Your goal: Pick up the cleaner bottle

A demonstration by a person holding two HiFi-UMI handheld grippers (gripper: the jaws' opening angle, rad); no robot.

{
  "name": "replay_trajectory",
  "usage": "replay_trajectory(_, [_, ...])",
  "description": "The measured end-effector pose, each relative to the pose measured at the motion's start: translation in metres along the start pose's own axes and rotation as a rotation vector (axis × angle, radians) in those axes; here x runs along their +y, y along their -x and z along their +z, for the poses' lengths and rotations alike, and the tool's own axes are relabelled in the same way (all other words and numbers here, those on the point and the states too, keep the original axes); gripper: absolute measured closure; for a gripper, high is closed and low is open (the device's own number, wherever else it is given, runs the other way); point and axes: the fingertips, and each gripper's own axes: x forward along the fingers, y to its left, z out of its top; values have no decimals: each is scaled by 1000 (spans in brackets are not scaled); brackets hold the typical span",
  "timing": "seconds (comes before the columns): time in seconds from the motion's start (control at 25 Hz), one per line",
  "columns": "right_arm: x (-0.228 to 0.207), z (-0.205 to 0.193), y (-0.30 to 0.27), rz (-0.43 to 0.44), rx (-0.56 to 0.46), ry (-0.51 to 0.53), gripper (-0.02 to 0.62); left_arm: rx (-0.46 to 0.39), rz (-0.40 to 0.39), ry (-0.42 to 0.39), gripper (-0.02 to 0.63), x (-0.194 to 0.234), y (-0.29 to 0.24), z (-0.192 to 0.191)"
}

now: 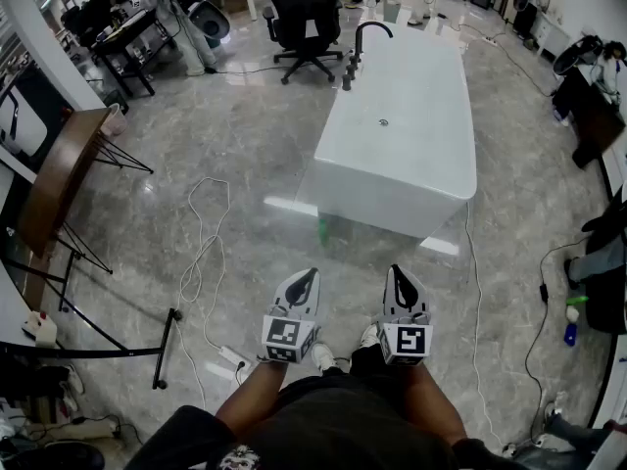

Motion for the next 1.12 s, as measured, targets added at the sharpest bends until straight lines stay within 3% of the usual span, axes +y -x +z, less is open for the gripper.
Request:
replay_trajectory(0.48, [-8, -15, -75, 39, 60, -1, 578, 58, 38, -11, 600, 45, -64, -6])
replay_trajectory(0.76, [-27, -24, -156, 85, 108, -6, 578, 102, 69, -1, 600, 76, -132, -9])
replay_trajectory(1.12, [-30, -76, -251, 119, 144, -6, 578, 111, 127, -19, 600, 136, -210, -55])
